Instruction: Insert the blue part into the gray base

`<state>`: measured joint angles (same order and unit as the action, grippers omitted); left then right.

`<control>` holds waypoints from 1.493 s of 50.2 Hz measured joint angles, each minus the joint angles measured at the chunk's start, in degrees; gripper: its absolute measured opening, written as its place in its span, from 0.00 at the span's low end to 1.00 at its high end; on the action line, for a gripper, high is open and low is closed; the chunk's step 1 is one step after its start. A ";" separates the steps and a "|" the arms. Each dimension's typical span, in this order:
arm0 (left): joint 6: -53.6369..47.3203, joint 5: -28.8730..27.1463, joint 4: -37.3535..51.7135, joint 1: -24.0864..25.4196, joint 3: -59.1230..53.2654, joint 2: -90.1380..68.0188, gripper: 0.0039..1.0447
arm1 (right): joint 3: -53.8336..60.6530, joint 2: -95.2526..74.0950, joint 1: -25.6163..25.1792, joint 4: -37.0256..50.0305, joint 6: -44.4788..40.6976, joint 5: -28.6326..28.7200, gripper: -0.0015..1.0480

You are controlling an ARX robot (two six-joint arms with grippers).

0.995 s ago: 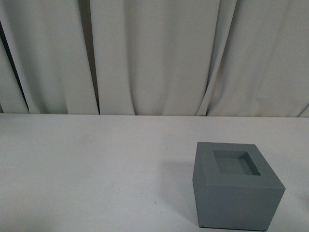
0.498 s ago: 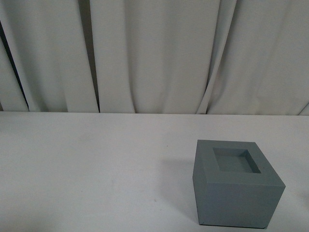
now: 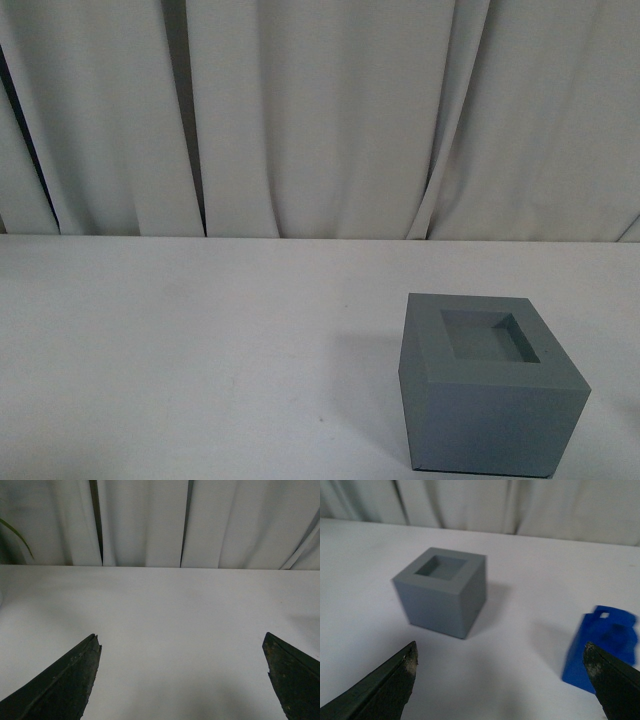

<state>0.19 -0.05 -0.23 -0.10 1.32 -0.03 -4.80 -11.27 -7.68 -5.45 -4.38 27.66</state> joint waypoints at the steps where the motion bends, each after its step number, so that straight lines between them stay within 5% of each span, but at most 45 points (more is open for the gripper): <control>1: 0.00 0.00 0.00 0.00 0.00 0.00 0.94 | -0.79 -1.31 0.22 -0.39 -0.42 0.33 0.93; 15: 0.00 0.04 0.00 0.00 0.00 0.00 0.94 | -23.69 -27.65 -0.17 -7.85 -11.85 5.25 0.93; 24: 0.00 0.04 0.00 0.00 0.00 0.00 0.94 | -46.84 -49.03 -2.08 -33.64 -34.86 7.04 0.93; 32: 0.00 0.04 0.00 0.00 0.00 0.00 0.94 | -63.39 -62.62 -3.39 -50.21 -56.26 0.46 0.93; 45: 0.00 0.04 0.00 0.00 0.00 0.00 0.94 | -73.37 -72.59 -3.96 -61.61 -74.71 -9.81 0.93; 60: 0.00 0.04 0.00 0.00 0.00 0.00 0.94 | -76.56 -82.34 -1.73 -63.01 -79.01 -19.93 0.93; 75: 0.00 0.04 0.00 0.00 0.00 0.00 0.94 | -77.99 -87.93 -0.24 -63.04 -79.06 -23.71 0.93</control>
<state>0.19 -0.01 -0.23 -0.10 1.32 -0.03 -82.78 -99.20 -7.92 -68.49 -83.44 3.95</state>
